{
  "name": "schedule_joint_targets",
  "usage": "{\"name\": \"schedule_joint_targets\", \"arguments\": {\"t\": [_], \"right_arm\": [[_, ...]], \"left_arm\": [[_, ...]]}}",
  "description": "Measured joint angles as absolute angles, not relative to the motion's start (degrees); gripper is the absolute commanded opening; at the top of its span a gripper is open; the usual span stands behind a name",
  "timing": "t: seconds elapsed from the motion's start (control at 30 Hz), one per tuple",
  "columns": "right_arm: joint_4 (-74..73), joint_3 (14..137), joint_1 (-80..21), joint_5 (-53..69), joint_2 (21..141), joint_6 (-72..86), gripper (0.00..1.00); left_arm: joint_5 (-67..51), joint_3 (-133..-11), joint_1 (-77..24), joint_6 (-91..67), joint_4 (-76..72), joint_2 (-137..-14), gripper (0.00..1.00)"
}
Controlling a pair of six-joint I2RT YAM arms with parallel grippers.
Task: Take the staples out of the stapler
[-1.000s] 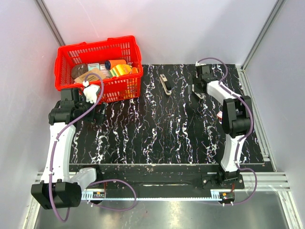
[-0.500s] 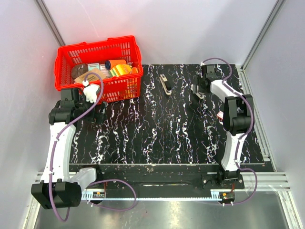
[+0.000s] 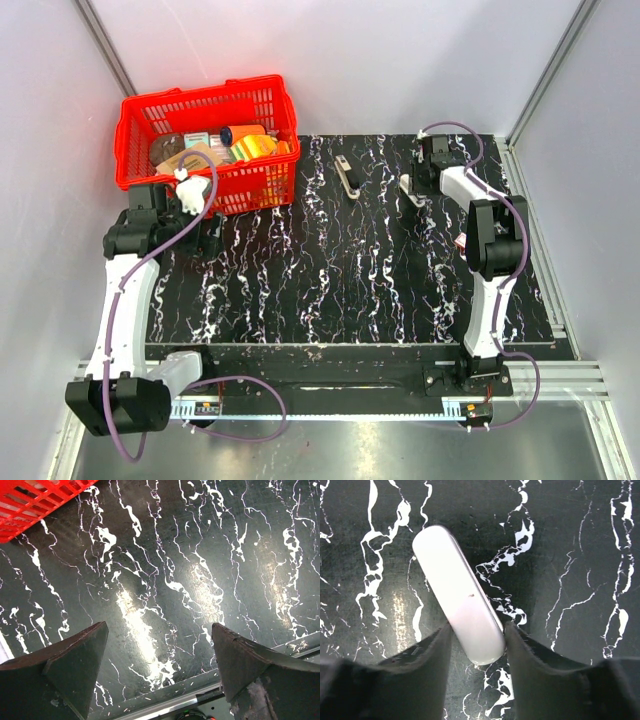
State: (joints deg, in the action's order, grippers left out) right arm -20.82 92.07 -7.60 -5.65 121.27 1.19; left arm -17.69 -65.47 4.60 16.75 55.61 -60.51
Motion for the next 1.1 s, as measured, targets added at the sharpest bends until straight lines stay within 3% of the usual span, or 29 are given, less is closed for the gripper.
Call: {"name": "schedule_joint_targets", "arguments": {"t": [0.07,0.27,0.53,0.8,1.1], "right_arm": [[-20.7,91.9,-7.6,-4.9,121.3,1.5,0.31],[-19.4,90.4,-7.5,-2.9,120.6,4.1,0.13],[-18.1,79.9,-12.4,-1.2,112.7,10.7,0.12],[-20.3,72.0,-27.9,-5.7,103.8,17.4,0.08],[-23.4,72.1,-44.1,-10.6,103.2,25.5,0.03]], "left_arm": [[-18.3,-65.5,4.6,16.6,55.6,-60.8,0.97],[-18.7,-65.5,4.6,15.6,55.6,-60.8,0.99],[-17.9,-65.5,5.2,14.3,55.8,-59.3,0.99],[-16.8,-65.4,5.3,14.1,56.7,-56.7,0.99],[-13.6,-63.0,5.5,14.4,57.9,-51.5,0.99]]}}
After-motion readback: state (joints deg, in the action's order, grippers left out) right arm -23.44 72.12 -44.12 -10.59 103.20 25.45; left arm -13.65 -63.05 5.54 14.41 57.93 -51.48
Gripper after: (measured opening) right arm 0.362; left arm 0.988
